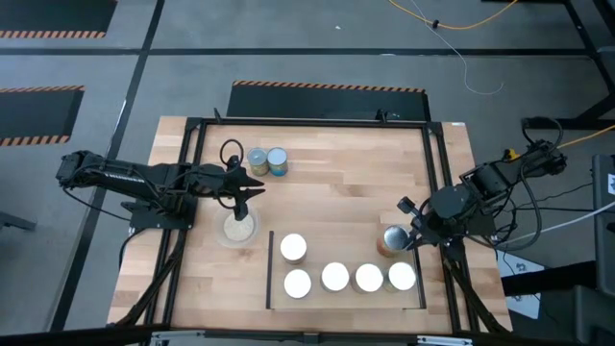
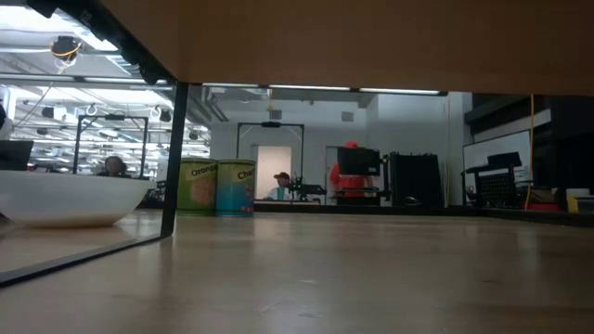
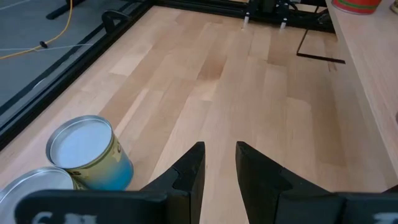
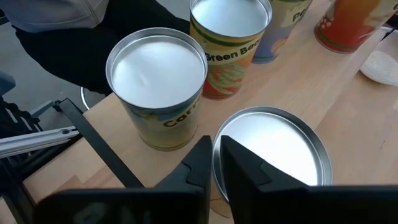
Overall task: Pick and place cans onto a shelf
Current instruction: Put the canned pineapple on the shelf, then put the canned cherries on the shelf
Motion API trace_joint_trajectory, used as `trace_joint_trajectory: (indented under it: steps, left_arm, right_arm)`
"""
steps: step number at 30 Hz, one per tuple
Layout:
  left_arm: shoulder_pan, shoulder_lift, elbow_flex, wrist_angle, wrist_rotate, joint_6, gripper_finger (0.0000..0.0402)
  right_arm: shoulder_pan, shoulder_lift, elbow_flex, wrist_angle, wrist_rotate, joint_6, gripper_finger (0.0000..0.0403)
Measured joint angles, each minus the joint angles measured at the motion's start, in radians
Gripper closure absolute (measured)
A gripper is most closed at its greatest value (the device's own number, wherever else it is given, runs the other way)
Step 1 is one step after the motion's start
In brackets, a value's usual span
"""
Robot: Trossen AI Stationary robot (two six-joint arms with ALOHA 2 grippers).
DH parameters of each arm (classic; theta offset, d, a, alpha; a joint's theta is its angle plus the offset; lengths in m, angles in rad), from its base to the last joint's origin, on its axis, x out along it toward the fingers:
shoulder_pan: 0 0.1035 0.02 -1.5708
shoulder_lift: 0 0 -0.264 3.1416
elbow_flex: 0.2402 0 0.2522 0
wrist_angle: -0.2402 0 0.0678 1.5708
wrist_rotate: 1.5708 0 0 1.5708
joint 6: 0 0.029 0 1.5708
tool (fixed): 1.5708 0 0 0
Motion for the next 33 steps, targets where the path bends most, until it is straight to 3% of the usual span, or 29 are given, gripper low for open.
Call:
trace_joint_trajectory:
  steps: [8,14,24,27,33]
  left_arm:
    - [0.0,0.0,0.0,0.0,0.0,-0.001,0.0318]
    - [0.0,0.0,0.0,0.038,0.0,-0.001,0.0318]
    - [0.0,0.0,0.0,0.256,-0.006,0.008,0.0318]
    - [0.0,0.0,0.0,0.322,-0.065,0.009,0.0318]
    - [0.026,0.0,0.0,0.442,-0.214,0.009,0.0318]
  right_arm:
    - [-0.001,0.0,0.005,-0.003,0.001,0.0,0.0363]
    - [-0.001,0.0,0.084,-0.009,0.019,-0.001,0.0363]
    - [-0.006,-0.045,0.225,-0.026,0.338,-0.103,0.0363]
    - [-0.03,-0.078,0.218,-0.018,0.396,-0.126,0.0363]
    - [-0.125,-0.123,0.171,0.027,0.403,-0.137,0.0363]
